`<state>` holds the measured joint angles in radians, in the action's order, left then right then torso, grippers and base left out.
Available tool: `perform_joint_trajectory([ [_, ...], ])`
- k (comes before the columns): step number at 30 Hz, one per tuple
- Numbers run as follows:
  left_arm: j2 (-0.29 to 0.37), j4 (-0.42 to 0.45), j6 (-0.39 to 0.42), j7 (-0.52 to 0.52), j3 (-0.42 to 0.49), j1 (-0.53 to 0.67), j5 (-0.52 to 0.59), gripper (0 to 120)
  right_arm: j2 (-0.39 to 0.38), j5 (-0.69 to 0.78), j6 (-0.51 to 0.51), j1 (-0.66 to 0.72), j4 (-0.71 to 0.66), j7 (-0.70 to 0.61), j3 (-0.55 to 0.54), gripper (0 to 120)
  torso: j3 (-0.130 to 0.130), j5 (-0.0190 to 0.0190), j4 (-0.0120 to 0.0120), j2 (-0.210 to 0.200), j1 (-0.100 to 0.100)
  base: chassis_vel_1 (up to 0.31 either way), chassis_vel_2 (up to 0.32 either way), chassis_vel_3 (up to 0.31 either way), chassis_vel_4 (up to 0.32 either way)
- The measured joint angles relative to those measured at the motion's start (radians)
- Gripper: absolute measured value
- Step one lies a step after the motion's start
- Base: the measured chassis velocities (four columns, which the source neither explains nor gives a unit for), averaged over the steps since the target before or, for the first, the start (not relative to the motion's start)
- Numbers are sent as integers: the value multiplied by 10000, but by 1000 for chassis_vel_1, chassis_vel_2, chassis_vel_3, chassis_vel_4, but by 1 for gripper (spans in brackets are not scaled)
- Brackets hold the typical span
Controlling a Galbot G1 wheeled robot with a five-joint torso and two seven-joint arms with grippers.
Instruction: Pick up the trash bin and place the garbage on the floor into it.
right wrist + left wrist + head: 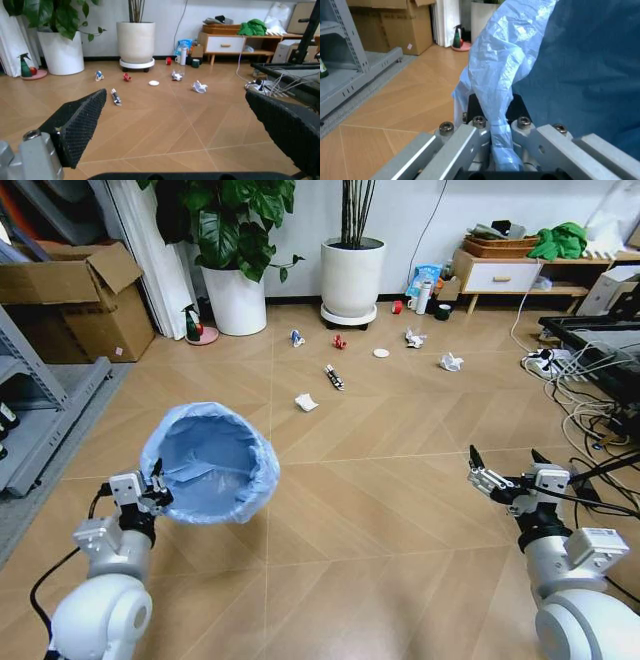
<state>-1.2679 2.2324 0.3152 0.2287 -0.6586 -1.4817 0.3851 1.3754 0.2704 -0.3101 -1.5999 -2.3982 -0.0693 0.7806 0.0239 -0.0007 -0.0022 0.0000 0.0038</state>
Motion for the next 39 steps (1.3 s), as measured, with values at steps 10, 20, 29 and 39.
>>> perform_joint_trajectory([
  [10,192,65,1,14,100,155,-94,0,96,-132,38,3,-10,62,-29,100,0,-1,-1,0,0,-8,6,10,-9],
  [20,208,25,3,-5,181,233,-152,0,190,-308,103,17,70,152,-110,100,2,-2,-1,0,1,-108,97,103,-105],
  [29,254,-26,3,3,215,288,-191,0,251,-407,208,36,150,211,-147,100,1,-1,0,0,1,-103,119,106,-116],
  [39,251,25,-1,14,337,268,-271,0,318,-555,411,36,220,327,-182,100,1,-2,0,0,1,-133,138,137,-139],
])
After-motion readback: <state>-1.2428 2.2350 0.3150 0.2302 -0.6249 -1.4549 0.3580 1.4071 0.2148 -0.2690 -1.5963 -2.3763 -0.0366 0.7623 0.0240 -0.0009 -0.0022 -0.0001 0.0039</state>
